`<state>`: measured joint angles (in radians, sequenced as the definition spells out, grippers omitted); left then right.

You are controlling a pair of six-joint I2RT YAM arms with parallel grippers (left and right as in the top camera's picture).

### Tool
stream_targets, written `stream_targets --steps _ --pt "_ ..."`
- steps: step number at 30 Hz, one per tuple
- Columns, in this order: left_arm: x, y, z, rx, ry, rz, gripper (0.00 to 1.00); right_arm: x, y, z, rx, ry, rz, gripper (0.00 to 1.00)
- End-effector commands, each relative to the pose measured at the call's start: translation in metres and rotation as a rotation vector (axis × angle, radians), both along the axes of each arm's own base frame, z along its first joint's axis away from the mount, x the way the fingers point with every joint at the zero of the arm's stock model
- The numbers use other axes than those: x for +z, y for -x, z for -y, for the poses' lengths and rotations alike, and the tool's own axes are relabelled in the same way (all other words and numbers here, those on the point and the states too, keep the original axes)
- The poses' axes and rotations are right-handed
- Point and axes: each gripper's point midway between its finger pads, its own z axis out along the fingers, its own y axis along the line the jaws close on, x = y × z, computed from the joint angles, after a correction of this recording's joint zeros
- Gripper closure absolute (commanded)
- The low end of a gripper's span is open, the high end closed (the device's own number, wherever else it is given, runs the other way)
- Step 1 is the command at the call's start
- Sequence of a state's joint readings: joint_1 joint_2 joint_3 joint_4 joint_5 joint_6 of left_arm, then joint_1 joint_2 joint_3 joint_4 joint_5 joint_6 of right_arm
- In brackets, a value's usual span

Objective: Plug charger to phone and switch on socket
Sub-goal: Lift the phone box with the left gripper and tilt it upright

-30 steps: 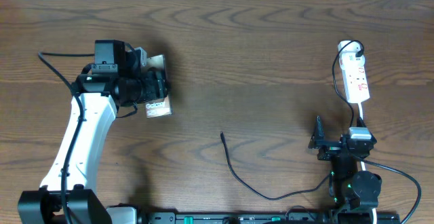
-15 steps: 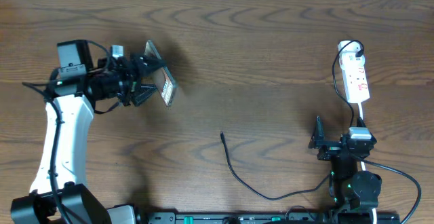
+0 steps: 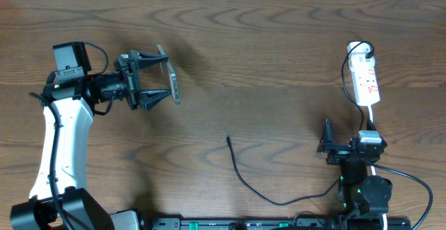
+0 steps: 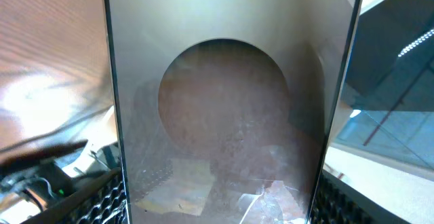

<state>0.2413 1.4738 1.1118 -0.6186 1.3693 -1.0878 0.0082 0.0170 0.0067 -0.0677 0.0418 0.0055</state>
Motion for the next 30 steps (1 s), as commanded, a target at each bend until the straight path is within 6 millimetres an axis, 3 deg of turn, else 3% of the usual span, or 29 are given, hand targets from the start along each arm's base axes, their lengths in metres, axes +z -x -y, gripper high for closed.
stream_targets --steps 1,30 --pt "0.0305 0.0053 0.0037 -0.038 0.095 0.019 0.93 -0.0006 0.0002 0.0000 -0.001 0.015 -0.002 0.01" --pt "0.0304 0.0052 0.0036 -0.027 0.114 -0.036 0.93 -0.0005 0.0002 0.0000 -0.001 0.015 -0.001 0.01"
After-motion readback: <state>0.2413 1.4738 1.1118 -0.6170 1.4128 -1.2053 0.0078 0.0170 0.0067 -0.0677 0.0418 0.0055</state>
